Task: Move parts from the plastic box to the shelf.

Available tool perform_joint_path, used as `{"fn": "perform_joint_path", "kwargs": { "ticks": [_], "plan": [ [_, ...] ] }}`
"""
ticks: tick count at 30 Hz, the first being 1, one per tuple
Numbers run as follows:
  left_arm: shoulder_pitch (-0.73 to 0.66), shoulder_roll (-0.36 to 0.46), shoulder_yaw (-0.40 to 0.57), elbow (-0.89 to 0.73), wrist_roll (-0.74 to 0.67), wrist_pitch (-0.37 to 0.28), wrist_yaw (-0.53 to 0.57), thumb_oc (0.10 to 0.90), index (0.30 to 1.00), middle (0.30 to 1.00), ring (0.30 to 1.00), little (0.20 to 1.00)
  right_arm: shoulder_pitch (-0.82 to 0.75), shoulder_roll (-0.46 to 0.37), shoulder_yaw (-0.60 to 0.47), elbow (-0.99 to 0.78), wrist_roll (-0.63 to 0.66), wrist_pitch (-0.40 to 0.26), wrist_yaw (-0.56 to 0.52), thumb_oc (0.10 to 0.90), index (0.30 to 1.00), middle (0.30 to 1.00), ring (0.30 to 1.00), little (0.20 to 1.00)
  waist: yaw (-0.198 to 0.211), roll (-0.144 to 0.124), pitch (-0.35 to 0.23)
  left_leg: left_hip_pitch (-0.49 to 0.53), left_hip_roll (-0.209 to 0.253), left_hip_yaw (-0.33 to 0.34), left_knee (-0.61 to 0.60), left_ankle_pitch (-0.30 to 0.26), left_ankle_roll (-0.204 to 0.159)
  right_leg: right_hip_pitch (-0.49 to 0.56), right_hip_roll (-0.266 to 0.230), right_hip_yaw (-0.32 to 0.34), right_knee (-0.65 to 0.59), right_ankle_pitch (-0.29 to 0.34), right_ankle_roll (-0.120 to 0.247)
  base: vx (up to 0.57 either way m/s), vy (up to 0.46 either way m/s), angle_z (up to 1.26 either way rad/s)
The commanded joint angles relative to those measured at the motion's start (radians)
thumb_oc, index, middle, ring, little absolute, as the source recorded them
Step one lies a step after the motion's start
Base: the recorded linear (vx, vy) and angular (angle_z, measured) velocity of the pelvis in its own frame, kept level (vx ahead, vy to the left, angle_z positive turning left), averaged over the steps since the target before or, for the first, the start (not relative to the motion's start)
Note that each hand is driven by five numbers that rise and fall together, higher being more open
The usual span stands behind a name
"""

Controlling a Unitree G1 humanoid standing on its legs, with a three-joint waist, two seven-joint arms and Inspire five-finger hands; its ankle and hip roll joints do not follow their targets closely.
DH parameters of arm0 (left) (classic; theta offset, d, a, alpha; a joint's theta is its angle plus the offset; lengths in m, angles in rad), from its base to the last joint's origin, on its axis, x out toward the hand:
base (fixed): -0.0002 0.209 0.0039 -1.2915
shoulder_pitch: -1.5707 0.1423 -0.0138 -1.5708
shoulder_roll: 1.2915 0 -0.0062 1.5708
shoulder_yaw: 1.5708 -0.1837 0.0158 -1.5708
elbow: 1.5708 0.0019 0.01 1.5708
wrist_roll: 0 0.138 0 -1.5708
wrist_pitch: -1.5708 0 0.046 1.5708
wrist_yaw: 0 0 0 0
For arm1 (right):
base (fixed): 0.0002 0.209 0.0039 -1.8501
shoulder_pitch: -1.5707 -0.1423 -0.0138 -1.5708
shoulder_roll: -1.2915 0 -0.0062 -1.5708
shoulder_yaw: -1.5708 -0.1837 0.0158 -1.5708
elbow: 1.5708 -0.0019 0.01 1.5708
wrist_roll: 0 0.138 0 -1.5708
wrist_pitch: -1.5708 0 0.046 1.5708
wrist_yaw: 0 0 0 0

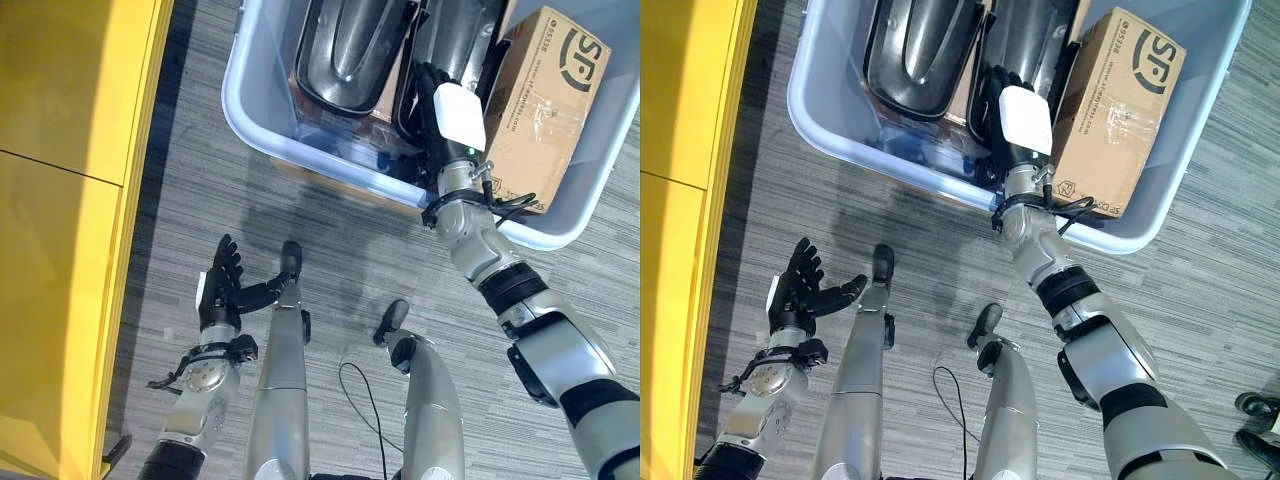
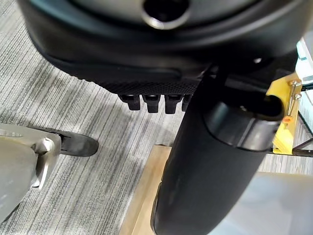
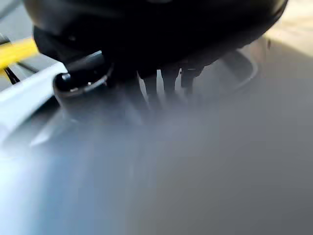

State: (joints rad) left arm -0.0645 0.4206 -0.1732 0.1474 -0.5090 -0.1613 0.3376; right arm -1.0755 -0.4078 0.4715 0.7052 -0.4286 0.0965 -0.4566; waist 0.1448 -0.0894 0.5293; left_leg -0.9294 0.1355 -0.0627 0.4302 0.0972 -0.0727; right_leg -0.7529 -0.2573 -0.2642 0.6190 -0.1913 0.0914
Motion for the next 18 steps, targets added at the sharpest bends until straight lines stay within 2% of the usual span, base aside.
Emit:
{"fn": "perform_joint_path", "kwargs": {
  "ticks": [1,5,7,12,15,18],
  "plan": [
    [0.014,0.013,-0.029,-0.089,-0.033,-0.073,0.002,0.9,1.0,1.0,1.0,1.0,0.026,-0.041,0.015,0.009,0.04,-0.015,0.029,0.4,0.3,0.3,0.3,0.3,0.019,0.073,-0.009,-0.014,0.04,-0.033,0.043,-0.083,-0.028,0.164,-0.001,-0.014,-0.043,-0.048,0.039,0.0,0.0,0.0],
    [0.011,0.015,-0.031,-0.089,-0.032,-0.073,-0.001,0.9,1.0,1.0,1.0,1.0,0.03,-0.064,0.032,-0.001,-0.018,-0.003,0.022,0.4,0.3,0.3,0.3,0.3,0.019,0.074,-0.009,0.005,0.04,-0.035,0.037,-0.082,-0.031,0.186,-0.001,-0.014,-0.049,-0.048,0.04,0.0,0.0,0.0],
    [0.003,0.015,-0.033,-0.088,-0.03,-0.074,-0.002,0.9,1.0,1.0,1.0,1.0,0.029,-0.07,0.026,0.008,-0.022,0.0,0.018,0.4,0.3,0.3,0.3,0.3,0.023,0.081,-0.009,0.011,0.043,-0.033,0.017,-0.048,-0.023,0.193,0.003,-0.023,-0.065,-0.026,0.034,-0.07,0.022,0.01],
    [-0.022,0.008,-0.055,-0.05,-0.044,-0.062,-0.014,0.9,1.0,1.0,1.0,1.0,0.096,-0.082,-0.001,-0.035,-0.063,0.008,0.001,0.4,0.3,0.3,0.3,0.3,0.012,0.084,-0.009,0.117,0.043,-0.023,-0.023,-0.035,-0.031,0.305,0.009,-0.027,-0.119,-0.014,0.037,-0.01,0.006,0.0],
    [-0.026,0.008,-0.059,-0.045,-0.039,-0.06,-0.017,0.9,1.0,1.0,1.0,1.0,0.112,-0.082,-0.011,-0.059,-0.063,0.006,0.003,0.4,0.3,0.3,0.3,0.3,0.01,0.083,-0.009,0.142,0.046,-0.019,-0.039,-0.03,-0.031,0.33,0.012,-0.026,-0.137,-0.01,0.038,0.0,0.0,0.01],
    [-0.018,0.011,-0.058,-0.036,-0.026,-0.051,-0.037,0.9,1.0,1.0,1.0,1.0,0.169,-0.099,-0.029,-0.131,-0.096,-0.008,0.012,0.4,0.3,0.3,0.3,0.3,0.005,0.079,-0.016,0.241,0.056,-0.016,-0.092,-0.01,-0.038,0.425,0.021,-0.027,-0.212,0.006,0.043,0.04,-0.032,-0.05]
  ]
}}
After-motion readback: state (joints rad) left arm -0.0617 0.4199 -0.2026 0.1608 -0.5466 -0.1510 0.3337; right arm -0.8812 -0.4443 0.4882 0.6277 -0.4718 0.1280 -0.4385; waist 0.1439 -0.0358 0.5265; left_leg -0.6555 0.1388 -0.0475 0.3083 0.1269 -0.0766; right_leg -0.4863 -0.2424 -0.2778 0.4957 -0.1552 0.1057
